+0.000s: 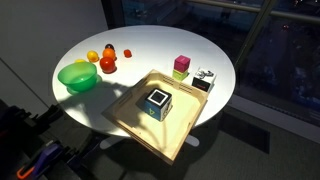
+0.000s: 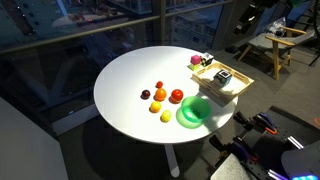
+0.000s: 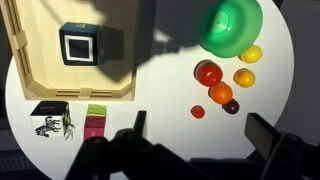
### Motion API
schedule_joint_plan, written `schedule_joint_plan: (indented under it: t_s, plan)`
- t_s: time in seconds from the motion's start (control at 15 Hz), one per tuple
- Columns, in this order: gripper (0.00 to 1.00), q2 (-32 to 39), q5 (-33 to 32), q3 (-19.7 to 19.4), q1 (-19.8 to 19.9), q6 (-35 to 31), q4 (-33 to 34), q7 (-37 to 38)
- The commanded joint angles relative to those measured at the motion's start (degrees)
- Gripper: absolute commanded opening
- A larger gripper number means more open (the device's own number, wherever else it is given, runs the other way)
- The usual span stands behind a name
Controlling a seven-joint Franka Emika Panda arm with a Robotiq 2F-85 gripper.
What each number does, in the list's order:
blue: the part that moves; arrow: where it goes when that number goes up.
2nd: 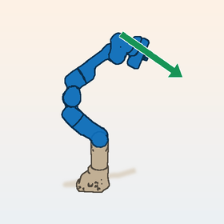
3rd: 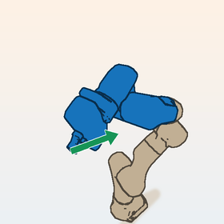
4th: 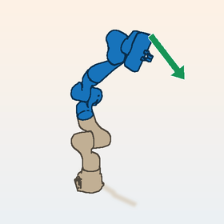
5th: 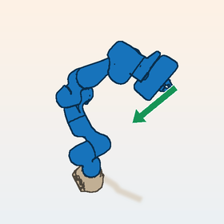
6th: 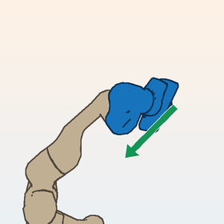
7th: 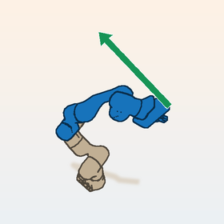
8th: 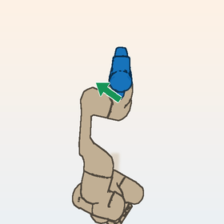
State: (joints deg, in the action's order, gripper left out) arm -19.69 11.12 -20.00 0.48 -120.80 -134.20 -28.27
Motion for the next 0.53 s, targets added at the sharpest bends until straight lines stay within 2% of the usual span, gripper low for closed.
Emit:
schedule_joint_plan:
  t_s: [0.0,0.47]
  plan:
    - [1.00,-0.74,1.43,1.80,1.50,-0.92,-0.26,-1.12]
    - [1.00,0.00,0.77,2.60,1.84,-0.33,-0.29,-0.46]
